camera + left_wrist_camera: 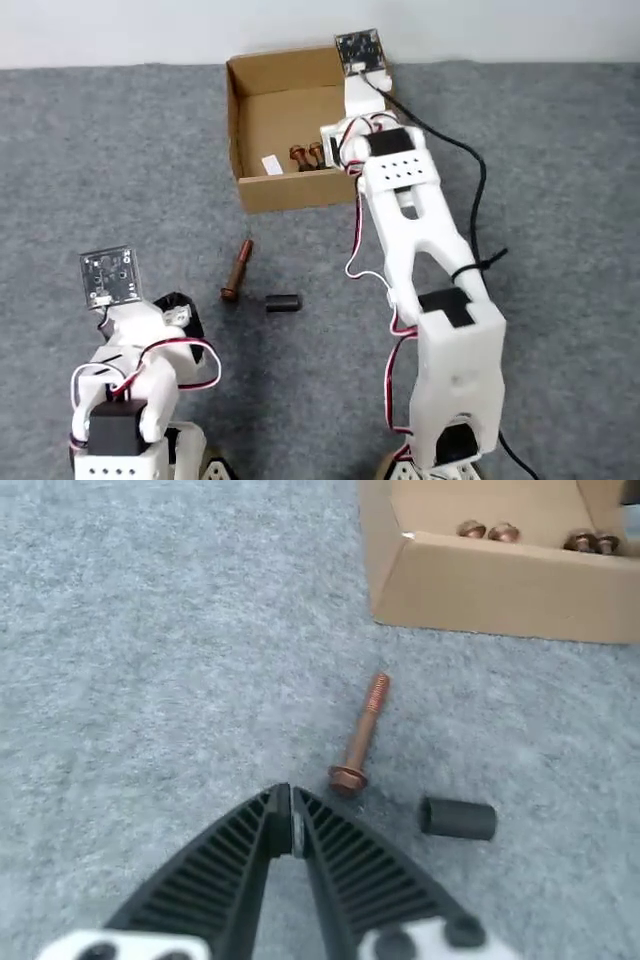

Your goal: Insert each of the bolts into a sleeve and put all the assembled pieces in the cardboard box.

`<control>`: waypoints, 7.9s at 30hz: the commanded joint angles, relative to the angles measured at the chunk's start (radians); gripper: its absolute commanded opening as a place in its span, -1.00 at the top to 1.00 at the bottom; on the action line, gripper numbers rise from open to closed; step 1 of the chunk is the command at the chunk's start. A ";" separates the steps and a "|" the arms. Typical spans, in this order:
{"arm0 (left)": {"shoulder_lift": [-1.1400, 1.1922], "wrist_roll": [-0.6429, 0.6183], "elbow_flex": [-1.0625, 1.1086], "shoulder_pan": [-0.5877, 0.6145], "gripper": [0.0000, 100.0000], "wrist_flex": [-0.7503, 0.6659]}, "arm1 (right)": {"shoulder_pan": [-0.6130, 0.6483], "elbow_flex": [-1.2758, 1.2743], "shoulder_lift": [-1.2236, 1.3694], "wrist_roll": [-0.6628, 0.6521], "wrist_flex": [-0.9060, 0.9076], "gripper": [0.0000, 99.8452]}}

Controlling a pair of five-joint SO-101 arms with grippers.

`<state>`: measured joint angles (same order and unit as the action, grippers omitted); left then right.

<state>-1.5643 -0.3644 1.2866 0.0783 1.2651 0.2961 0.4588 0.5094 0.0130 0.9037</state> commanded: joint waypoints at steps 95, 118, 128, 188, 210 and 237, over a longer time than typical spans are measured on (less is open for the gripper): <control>1.419 0.252 -1.043 -0.086 0.98 0.264 | -0.360 -0.925 -1.293 0.018 0.835 0.98; 1.927 0.321 -1.185 -0.133 0.80 0.106 | -0.458 -1.367 -1.893 0.015 0.682 0.98; 2.036 0.316 -1.219 -0.141 1.00 0.057 | -0.458 -1.369 -1.893 0.015 0.682 0.98; 1.936 0.330 -1.615 -0.074 0.51 0.488 | -0.458 -1.387 -1.902 0.014 0.664 0.98; 2.131 1.393 -1.624 -0.055 0.51 0.270 | -0.456 -1.467 -1.992 -0.100 0.627 0.98; 2.282 1.243 -1.661 -0.189 0.98 0.255 | -0.458 -1.521 -2.152 -0.137 0.621 0.98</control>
<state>0.7419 0.9674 -0.3199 -0.0875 1.5167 -0.1519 -1.0694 -1.5881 -0.1112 1.5482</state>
